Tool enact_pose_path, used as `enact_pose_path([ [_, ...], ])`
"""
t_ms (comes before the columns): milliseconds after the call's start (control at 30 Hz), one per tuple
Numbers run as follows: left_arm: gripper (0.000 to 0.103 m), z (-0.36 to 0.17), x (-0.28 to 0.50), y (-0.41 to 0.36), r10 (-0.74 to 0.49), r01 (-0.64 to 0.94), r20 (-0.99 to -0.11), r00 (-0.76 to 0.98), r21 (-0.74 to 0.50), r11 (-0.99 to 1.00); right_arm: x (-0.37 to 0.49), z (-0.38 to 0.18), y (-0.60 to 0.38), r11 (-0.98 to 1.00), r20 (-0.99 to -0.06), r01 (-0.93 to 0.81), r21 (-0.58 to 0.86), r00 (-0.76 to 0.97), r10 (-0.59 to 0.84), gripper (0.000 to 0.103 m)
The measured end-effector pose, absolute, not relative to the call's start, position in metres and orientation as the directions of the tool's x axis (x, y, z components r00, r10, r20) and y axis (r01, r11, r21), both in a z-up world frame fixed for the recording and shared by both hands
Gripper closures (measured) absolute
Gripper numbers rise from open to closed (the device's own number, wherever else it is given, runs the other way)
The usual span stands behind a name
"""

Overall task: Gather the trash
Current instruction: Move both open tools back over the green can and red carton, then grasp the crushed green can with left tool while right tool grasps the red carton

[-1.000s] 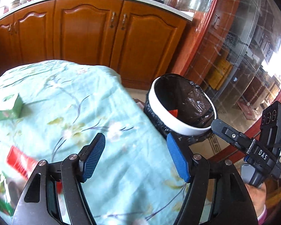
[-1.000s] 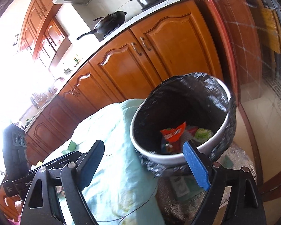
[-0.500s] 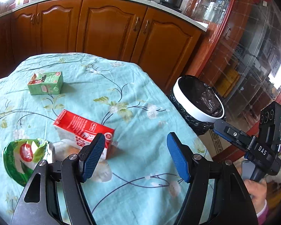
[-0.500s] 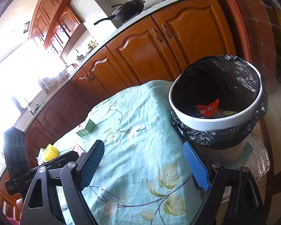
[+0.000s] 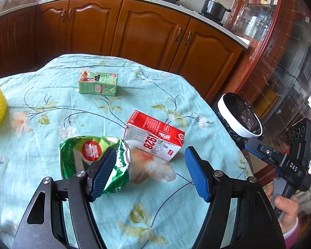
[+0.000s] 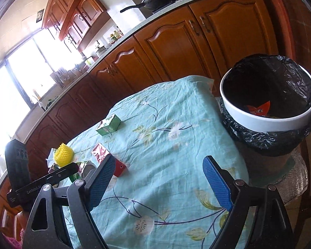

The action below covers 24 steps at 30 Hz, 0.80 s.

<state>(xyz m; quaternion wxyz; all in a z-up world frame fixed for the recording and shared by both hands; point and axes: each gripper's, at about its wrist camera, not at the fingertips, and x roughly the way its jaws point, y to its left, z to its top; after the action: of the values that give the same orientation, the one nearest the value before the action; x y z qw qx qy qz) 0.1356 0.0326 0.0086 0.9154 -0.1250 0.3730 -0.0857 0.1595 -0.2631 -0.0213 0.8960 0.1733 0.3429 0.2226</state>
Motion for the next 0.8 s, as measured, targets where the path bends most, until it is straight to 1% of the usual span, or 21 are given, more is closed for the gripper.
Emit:
enact_pose_path([
  [400, 0.033, 0.006, 0.117, 0.086, -0.189, -0.039, -0.658, 0.729, -0.315, 0.948, 0.162, -0.021, -0.206, 0.810, -0.574, -0.421, 0.408, 0.572, 0.586, 0.015],
  [533, 0.033, 0.001, 0.121, 0.106, -0.204, -0.045, -0.667, 0.717, -0.336, 0.941, 0.164, -0.018, -0.181, 0.797, -0.592, -0.483, 0.364, 0.540, 0.598, 0.015],
  [600, 0.033, 0.001, 0.128, 0.115, -0.236, -0.001, -0.667, 0.707, -0.335, 0.942, 0.167, -0.017, -0.169, 0.784, -0.601, -0.519, 0.341, 0.520, 0.606, 0.015],
  [700, 0.033, 0.001, 0.150, 0.124, -0.341, 0.133, -0.672, 0.657, -0.342, 0.930, 0.174, -0.017, -0.153, 0.759, -0.615, -0.569, 0.317, 0.486, 0.621, 0.015],
  [800, 0.033, 0.000, 0.170, 0.122, -0.401, 0.267, -0.702, 0.589, -0.299, 0.916, 0.183, -0.017, -0.135, 0.736, -0.638, -0.621, 0.270, 0.457, 0.619, 0.015],
])
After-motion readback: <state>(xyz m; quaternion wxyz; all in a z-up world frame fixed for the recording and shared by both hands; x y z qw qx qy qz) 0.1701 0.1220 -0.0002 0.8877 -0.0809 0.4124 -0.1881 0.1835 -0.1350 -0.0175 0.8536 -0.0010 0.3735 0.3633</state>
